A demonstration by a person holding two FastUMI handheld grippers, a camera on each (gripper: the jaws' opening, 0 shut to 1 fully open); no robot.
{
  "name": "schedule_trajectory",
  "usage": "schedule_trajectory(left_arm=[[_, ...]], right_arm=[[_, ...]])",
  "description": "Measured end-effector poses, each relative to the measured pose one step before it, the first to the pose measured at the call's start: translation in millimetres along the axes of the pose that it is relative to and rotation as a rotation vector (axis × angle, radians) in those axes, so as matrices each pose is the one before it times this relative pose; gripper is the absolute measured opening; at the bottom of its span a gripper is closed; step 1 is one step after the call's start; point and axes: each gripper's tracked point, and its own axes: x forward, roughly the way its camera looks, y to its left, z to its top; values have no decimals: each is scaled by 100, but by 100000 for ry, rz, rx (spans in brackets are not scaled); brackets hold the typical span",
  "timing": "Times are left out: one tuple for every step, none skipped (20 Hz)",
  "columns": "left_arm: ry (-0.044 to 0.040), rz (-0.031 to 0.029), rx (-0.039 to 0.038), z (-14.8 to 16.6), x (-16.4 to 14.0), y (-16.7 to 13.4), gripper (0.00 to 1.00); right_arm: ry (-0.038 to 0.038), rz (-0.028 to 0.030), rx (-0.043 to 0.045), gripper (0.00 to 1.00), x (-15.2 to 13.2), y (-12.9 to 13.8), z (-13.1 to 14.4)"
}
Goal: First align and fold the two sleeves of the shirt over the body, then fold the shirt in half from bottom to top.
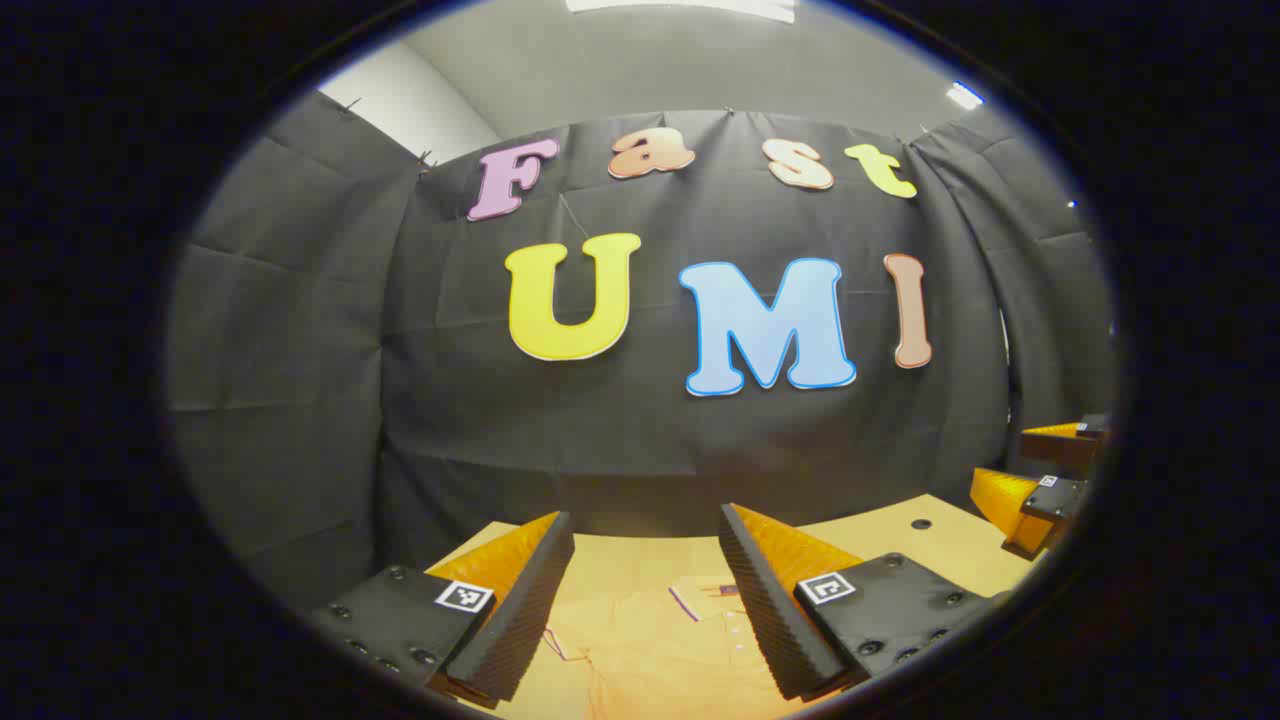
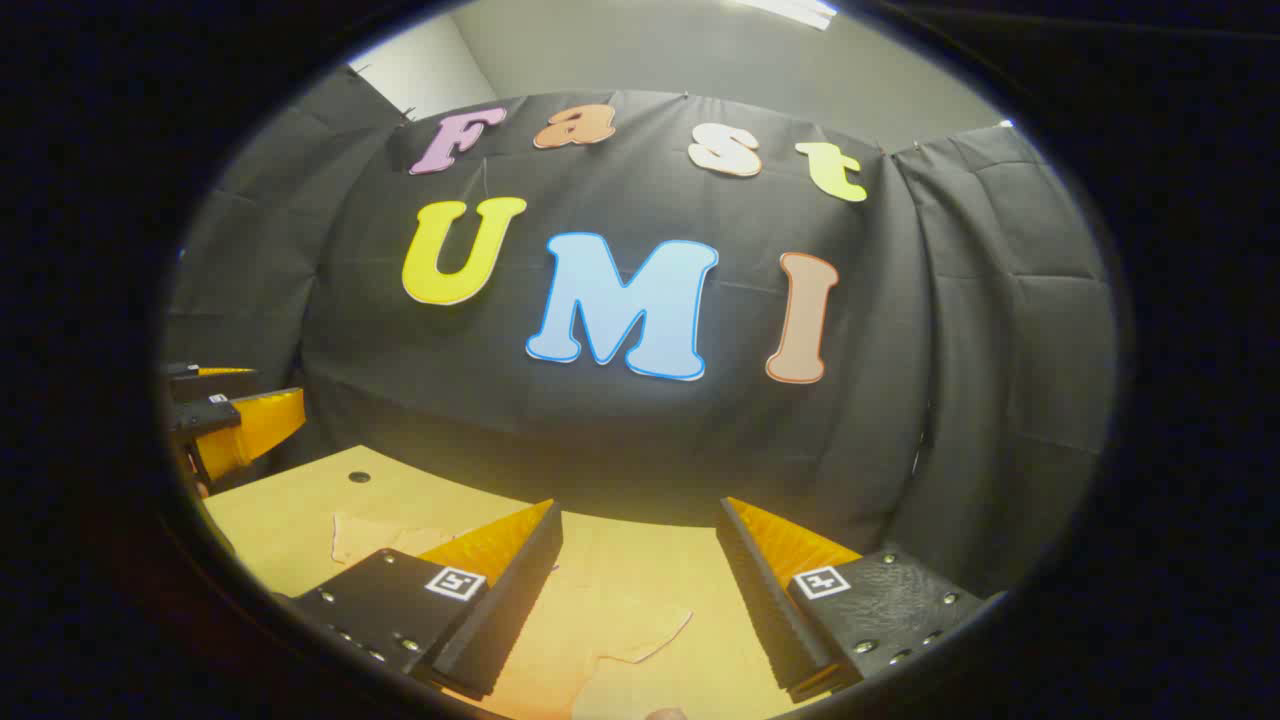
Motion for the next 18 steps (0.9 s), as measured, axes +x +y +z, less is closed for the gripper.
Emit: schedule_trajectory(left_arm=[[178,50,-60,-62,-49,5,95],[-13,24,-137,26,-78,-36,95],[6,27,-26,37,90,-46,95],[-126,-100,-65,-21,-48,-61,95],[-69,-246,-38,16,3,-95,95],[250,48,214,-52,-52,65,95],[102,-223,293,-6,-9,-6,95],[-28,-180,247,2,41,-43,99],[262,-293,173,-59,284,4,99],[-11,-119,114,46,-145,-25,99],[-108,-259,-140,-89,-3,5,99],[82,-15,-255,12,-4,-67,99],[264,145,-93,-25,9,13,99],[123,165,-181,-161,-89,-6,99],[-52,127,-314,110,-9,62,99],[16,351,-157,-19,68,0,95],[165,217,-21,-61,52,36,92],[239,318,131,-152,-160,156,95]], right_arm=[[33,253,-160,96,-6,53,-9],[-74,315,-52,96,-45,19,96],[207,354,-591,96,128,320,-93],[-145,206,-131,96,0,158,91],[69,119,91,96,22,27,-133],[190,207,-22,96,1,77,17],[341,47,88,96,9,94,-149],[214,150,162,98,38,73,11],[126,-135,112,96,59,66,-60],[-123,-207,-36,96,86,-29,121],[-2,-215,-256,96,28,82,-116],[110,-290,-123,96,20,-36,24],[171,-152,-111,96,59,87,-148],[185,-8,-220,96,64,18,1],[443,-388,-285,96,192,-8,-251],[541,-448,-313,96,124,-54,-136],[702,-535,-314,98,239,-75,-435],[628,-100,-391,98,273,-46,-279]])
